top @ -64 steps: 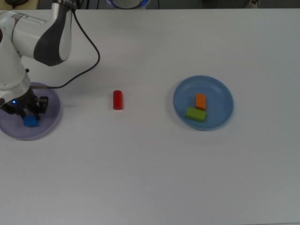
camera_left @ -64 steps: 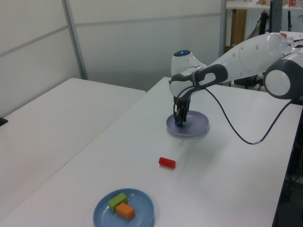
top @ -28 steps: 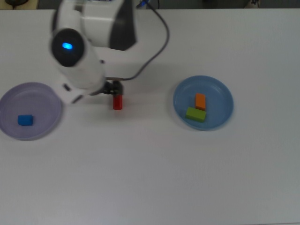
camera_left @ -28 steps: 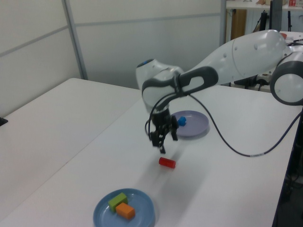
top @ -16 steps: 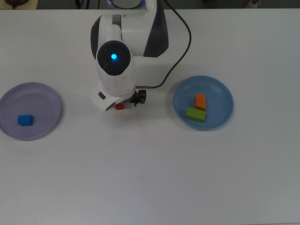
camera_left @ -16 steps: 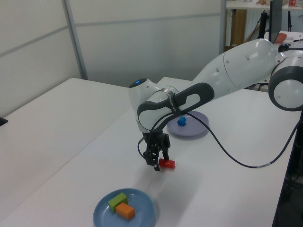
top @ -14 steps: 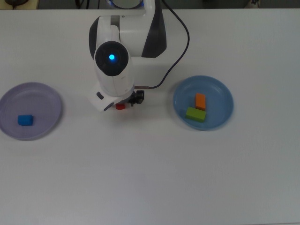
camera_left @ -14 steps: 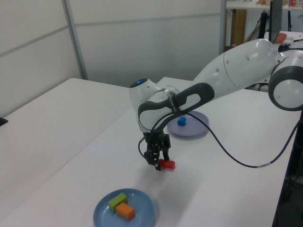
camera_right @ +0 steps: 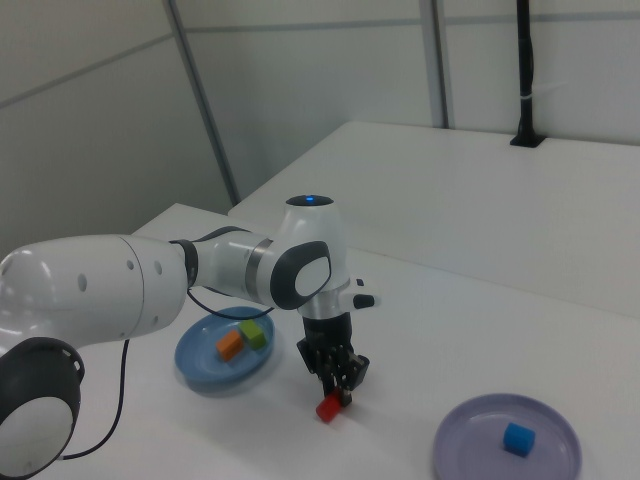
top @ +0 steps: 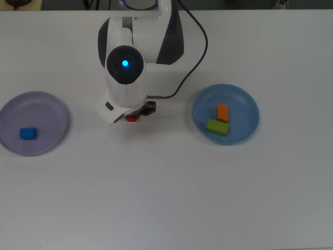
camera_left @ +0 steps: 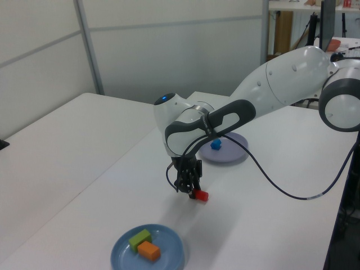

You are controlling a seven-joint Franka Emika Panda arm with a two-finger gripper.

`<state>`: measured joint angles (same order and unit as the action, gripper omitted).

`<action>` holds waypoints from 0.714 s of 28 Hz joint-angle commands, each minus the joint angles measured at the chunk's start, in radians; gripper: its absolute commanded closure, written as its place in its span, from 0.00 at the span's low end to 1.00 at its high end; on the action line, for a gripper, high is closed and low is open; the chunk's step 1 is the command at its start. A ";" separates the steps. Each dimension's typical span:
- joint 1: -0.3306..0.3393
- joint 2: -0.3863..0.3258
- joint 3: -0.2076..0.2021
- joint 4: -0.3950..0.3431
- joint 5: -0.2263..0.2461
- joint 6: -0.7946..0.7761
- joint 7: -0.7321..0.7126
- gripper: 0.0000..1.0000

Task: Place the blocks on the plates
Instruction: 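Move the gripper back to the red block and grasp it, then carry the red block onto the lavender plate beside the blue cube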

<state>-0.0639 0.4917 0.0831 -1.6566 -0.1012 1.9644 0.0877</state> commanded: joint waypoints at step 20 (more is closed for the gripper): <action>-0.086 -0.127 -0.012 0.018 -0.011 -0.062 -0.135 1.00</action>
<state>-0.0634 0.3669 0.1123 -1.6476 -0.1084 1.9075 0.0741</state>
